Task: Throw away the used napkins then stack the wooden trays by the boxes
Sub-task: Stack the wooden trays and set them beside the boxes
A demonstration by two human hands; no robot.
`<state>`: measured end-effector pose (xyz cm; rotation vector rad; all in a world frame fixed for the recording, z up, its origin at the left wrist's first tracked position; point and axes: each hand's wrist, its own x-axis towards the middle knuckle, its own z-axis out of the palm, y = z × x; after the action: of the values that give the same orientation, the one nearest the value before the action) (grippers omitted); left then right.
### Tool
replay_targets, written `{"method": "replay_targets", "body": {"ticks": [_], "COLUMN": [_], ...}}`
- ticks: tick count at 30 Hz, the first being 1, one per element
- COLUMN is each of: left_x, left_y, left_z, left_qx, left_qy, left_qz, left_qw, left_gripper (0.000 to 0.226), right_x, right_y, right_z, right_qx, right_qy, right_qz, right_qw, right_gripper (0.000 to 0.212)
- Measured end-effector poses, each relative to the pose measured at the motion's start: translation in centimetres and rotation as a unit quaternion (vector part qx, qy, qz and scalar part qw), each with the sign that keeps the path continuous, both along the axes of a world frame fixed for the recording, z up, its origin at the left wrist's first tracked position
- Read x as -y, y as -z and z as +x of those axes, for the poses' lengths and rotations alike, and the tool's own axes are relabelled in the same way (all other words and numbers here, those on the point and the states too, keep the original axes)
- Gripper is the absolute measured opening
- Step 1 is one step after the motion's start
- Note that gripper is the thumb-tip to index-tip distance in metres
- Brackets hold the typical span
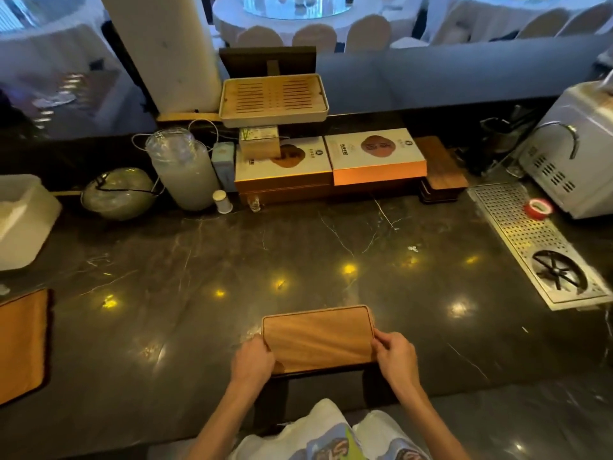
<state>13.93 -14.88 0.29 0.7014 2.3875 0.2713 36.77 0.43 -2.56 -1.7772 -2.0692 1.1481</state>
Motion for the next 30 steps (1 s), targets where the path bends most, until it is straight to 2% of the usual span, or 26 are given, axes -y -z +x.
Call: {"method": "replay_targets", "body": {"ticks": [8, 12, 19, 22, 24, 27, 30], "left_x": [-0.5, -0.7, -0.7, -0.6, -0.6, -0.9, -1.2], "left_y": [-0.3, -0.5, 0.1, 0.4, 0.4, 0.5, 0.5], "left_z": [1.0, 1.2, 1.1, 0.8, 0.9, 1.1, 1.4], "left_qx": [0.018, 0.013, 0.035, 0.046, 0.047, 0.061, 0.129], "left_qy": [-0.006, -0.008, -0.028, -0.038, -0.053, -0.125, -0.188], "left_qz": [-0.011, -0.005, 0.002, 0.004, 0.007, 0.066, 0.121], "left_qw": [1.0, 1.0, 0.999, 0.998, 0.997, 0.988, 0.966], "left_gripper": [0.018, 0.012, 0.023, 0.018, 0.013, 0.006, 0.008], "right_x": [0.0, 0.0, -0.3, -0.3, -0.2, -0.2, -0.2], "right_y": [-0.1, -0.3, -0.1, 0.3, 0.5, 0.5, 0.2], "right_z": [-0.2, -0.1, 0.1, 0.1, 0.2, 0.0, -0.4], "right_qx": [0.07, 0.04, 0.008, 0.004, -0.016, -0.1, -0.172], "right_qy": [-0.03, -0.018, -0.001, 0.002, 0.01, 0.031, 0.038], "right_qz": [0.045, 0.039, 0.013, -0.005, -0.012, -0.061, -0.131], "right_qw": [0.996, 0.998, 1.0, 1.0, 1.0, 0.993, 0.976], "right_gripper": [0.032, 0.033, 0.031, 0.032, 0.034, 0.047, 0.056]}}
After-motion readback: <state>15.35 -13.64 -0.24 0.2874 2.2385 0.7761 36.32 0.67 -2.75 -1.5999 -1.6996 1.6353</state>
